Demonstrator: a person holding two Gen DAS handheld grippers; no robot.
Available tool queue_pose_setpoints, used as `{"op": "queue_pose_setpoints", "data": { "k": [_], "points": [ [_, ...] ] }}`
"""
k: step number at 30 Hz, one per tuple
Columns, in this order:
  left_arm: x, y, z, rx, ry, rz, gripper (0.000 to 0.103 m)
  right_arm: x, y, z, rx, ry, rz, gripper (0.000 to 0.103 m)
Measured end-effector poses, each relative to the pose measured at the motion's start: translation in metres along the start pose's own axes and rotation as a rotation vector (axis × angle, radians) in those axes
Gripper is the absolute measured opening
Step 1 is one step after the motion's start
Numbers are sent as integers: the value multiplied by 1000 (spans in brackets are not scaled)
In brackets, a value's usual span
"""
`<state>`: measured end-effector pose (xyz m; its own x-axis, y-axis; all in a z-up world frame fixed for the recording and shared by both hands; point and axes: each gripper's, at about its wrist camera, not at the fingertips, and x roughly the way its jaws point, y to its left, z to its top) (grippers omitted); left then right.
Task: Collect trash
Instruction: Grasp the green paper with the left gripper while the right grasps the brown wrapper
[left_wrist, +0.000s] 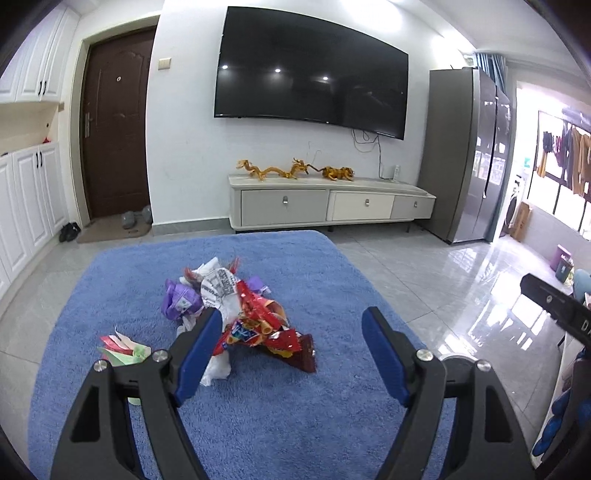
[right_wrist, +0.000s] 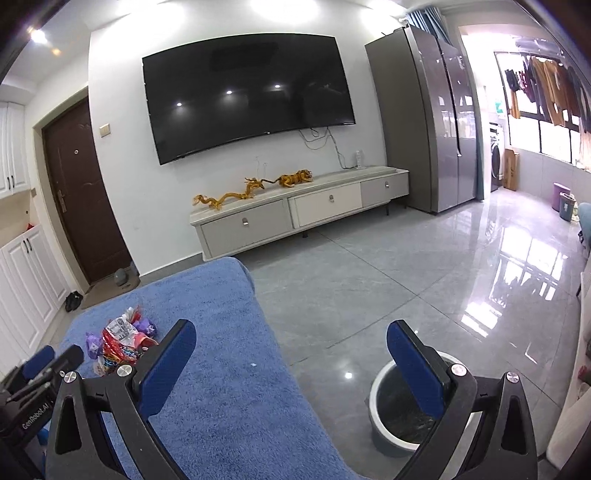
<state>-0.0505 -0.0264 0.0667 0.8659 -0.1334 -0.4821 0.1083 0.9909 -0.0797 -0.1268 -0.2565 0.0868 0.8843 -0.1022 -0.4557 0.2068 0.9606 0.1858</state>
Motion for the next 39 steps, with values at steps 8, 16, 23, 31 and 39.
{"op": "queue_pose_setpoints", "data": {
  "k": [8,16,23,31,39],
  "points": [
    [9,55,-13,-31,1,46,77,26,35,-3,-84,69,135,103],
    [35,109,-27,18,62,89,76,86,104,-27,-243,264,306,89],
    [57,142,-42,24,166,31,76,129,146,-59,-377,398,423,81],
    [62,151,-60,2,216,-5,66,171,170,-83,-470,480,446,55],
    [53,160,-67,-49,255,-58,35,157,161,-87,-486,476,473,29]
  ]
}}
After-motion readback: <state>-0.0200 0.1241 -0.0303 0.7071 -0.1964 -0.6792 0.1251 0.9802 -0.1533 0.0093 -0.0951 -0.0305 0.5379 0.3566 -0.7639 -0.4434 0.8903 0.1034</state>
